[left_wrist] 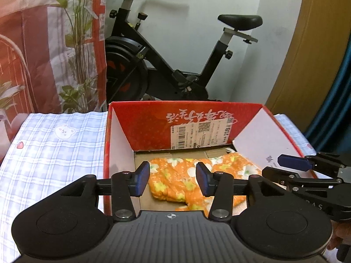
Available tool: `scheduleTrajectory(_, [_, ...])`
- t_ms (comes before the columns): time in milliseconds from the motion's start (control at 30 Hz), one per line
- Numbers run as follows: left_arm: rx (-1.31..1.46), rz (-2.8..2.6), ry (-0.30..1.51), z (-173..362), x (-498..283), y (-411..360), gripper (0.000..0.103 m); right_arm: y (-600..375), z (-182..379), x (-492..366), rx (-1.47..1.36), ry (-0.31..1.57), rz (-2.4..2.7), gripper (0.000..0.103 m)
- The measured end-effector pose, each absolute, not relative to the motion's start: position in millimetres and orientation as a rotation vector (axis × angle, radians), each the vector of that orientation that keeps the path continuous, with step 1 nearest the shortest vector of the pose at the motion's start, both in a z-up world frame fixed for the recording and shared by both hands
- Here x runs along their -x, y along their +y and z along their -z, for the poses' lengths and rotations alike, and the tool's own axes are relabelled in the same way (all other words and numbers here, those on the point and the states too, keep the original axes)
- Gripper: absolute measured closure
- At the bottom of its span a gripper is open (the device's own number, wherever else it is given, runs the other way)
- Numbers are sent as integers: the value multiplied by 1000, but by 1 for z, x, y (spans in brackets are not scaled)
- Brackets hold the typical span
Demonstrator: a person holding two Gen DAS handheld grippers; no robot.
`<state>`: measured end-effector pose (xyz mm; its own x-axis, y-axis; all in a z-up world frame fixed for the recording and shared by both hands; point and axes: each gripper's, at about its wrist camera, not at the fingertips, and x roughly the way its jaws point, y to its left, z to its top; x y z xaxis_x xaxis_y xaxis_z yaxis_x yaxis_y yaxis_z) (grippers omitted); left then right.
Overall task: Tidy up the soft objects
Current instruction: 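Lift the oven mitt into the red box and open both grippers, then grasp the blue packaged bag with the left and right grippers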
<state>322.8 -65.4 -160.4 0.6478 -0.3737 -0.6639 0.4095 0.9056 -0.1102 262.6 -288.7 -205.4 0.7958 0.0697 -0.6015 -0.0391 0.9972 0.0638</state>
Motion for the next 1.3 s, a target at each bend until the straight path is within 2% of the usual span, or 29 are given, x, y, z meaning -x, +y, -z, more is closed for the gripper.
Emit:
scheduleTrajectory(267, [-28, 497, 717, 145, -271, -45, 54, -277, 185, -213, -109, 556, -112, 66])
scheduleTrajectory(500, [21, 517, 735, 152, -226, -29, 54, -265, 183, -168, -173, 527, -149, 66])
scheduleTrajectory(1167, [120, 473, 939, 238, -193, -17, 56, -242, 257, -127, -264, 732, -191, 66])
scheduleTrajectory(1300, [110, 482, 950, 246, -190, -21, 56, -242, 267, -127, -281, 756, -203, 61])
